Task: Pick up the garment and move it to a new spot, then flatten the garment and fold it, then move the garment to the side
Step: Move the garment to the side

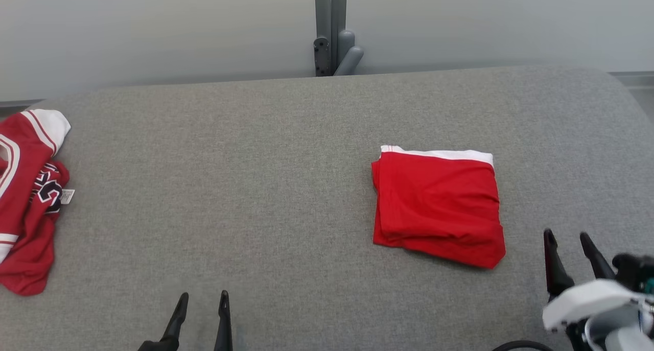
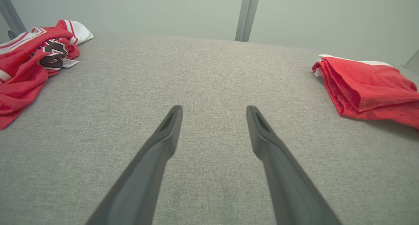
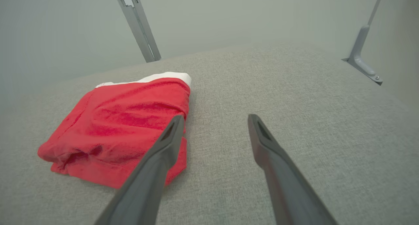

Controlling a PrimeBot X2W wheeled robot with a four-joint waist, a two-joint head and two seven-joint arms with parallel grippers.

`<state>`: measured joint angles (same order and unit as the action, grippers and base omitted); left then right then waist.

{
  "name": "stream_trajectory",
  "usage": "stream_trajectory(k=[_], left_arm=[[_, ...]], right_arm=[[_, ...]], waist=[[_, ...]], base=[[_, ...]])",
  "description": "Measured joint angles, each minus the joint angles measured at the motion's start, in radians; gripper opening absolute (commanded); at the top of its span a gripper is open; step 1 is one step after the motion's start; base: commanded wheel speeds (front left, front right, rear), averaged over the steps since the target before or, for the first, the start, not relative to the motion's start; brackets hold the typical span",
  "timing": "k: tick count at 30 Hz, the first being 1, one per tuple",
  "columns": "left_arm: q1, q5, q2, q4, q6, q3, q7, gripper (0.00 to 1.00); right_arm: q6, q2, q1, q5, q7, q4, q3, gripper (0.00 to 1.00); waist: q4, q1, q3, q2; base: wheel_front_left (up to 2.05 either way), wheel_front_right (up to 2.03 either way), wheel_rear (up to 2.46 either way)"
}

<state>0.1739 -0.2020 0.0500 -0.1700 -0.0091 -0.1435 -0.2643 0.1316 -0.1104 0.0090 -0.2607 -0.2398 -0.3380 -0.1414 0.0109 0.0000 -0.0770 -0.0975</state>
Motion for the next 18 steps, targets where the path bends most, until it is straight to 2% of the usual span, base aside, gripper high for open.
stream_trajectory(k=[2, 5, 9, 17, 18], left_arm=[[-0.001, 0.0, 0.0, -0.009, -0.001, -0.008, 0.0, 1.0], [-0.018, 0.0, 0.0, -0.017, -0.008, -0.019, 0.0, 1.0], [-0.067, 0.001, -0.001, -0.02, -0.015, -0.031, 0.0, 1.0], [-0.108, 0.0, 0.0, -0.031, -0.014, -0.042, 0.0, 1.0], [-0.11, -0.004, 0.0, -0.03, -0.011, -0.041, 0.0, 1.0]], right_arm=[[0.0, -0.048, -0.088, -0.076, 0.071, -0.036, 0.042, 1.0], [0.0, -0.114, -0.19, -0.17, 0.234, -0.078, 0.133, 1.0], [-0.001, -0.156, -0.305, -0.291, 0.385, -0.136, 0.175, 1.0], [-0.001, -0.157, -0.401, -0.409, 0.484, -0.276, 0.23, 1.0], [-0.001, -0.153, -0.418, -0.439, 0.5, -0.297, 0.249, 0.44]], waist=[[0.0, 0.0, -0.01, 0.0], [0.003, 0.0, -0.03, 0.0], [0.017, 0.0, -0.067, 0.0], [0.073, 0.0, -0.121, 0.0001], [0.08, 0.0, -0.134, 0.0001]], base=[[0.0, 0.0, 0.0], [0.0, 0.0, 0.0], [0.0, 0.0, 0.0], [0.0, 0.0, 0.0], [0.0, 0.0, 0.0]])
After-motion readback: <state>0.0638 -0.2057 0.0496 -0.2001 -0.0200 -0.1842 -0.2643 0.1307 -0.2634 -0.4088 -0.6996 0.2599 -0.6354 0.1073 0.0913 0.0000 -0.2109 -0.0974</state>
